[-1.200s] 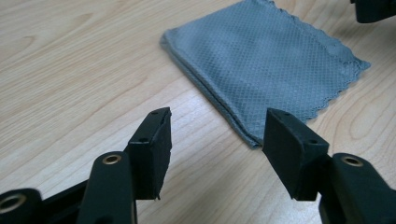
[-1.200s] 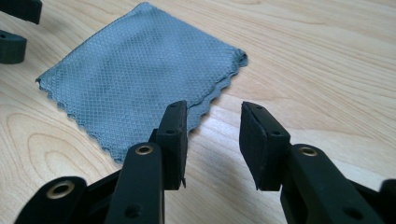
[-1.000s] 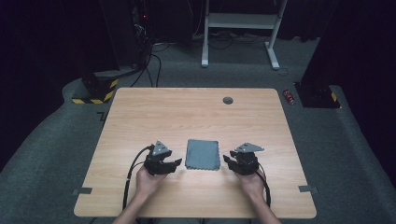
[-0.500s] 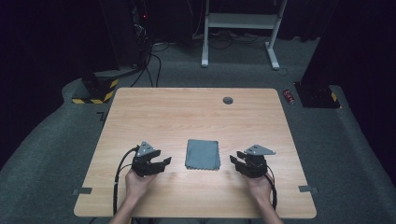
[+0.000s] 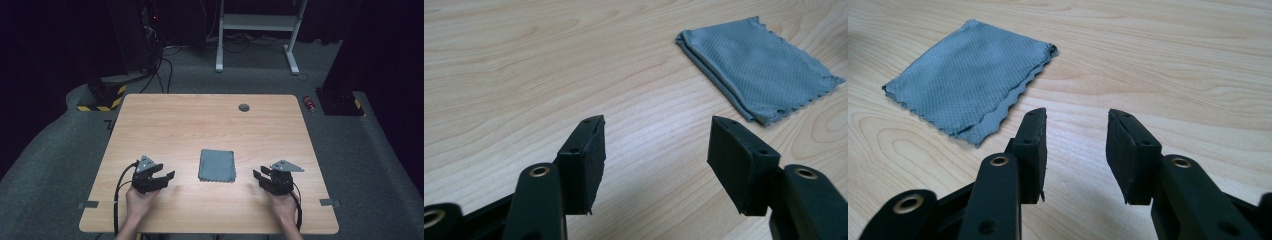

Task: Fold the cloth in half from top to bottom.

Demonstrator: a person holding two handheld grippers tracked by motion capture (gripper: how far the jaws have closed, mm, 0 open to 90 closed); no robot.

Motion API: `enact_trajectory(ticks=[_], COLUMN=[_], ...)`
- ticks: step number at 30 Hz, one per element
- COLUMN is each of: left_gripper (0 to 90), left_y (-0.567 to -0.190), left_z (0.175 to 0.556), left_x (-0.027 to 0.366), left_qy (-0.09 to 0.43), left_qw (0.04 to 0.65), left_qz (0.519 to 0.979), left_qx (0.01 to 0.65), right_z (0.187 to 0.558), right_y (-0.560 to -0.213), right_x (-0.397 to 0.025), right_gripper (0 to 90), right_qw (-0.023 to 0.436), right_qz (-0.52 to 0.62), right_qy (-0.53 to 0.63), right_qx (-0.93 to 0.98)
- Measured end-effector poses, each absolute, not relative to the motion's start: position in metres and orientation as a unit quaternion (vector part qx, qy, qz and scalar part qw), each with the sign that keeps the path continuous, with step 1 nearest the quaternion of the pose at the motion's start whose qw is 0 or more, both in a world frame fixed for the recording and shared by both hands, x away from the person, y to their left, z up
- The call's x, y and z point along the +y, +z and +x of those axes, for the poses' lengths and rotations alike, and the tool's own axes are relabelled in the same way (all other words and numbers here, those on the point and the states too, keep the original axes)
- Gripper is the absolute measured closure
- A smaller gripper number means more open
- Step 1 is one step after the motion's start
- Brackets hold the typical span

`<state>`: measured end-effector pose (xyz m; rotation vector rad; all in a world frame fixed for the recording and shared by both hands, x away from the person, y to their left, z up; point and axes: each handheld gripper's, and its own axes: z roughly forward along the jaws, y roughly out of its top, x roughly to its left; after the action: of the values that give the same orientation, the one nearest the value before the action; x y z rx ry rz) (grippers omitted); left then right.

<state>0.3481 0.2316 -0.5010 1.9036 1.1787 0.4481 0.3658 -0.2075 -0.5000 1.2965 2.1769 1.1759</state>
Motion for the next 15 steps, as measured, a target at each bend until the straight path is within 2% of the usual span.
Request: enact_trajectory(ticks=[15], left_gripper=[40.4], left_y=[-0.516], left_z=[0.338], left_x=[0.259], left_qy=[0.182], left_qw=[0.4], left_qz=[0.741], left_qx=[0.508], right_z=[0.358], right_y=[-0.508], right_x=[-0.223], right_gripper=[60.1], right_qw=[0.177], right_qz=[0.472], right_qy=[0.403], right_qx=[0.764])
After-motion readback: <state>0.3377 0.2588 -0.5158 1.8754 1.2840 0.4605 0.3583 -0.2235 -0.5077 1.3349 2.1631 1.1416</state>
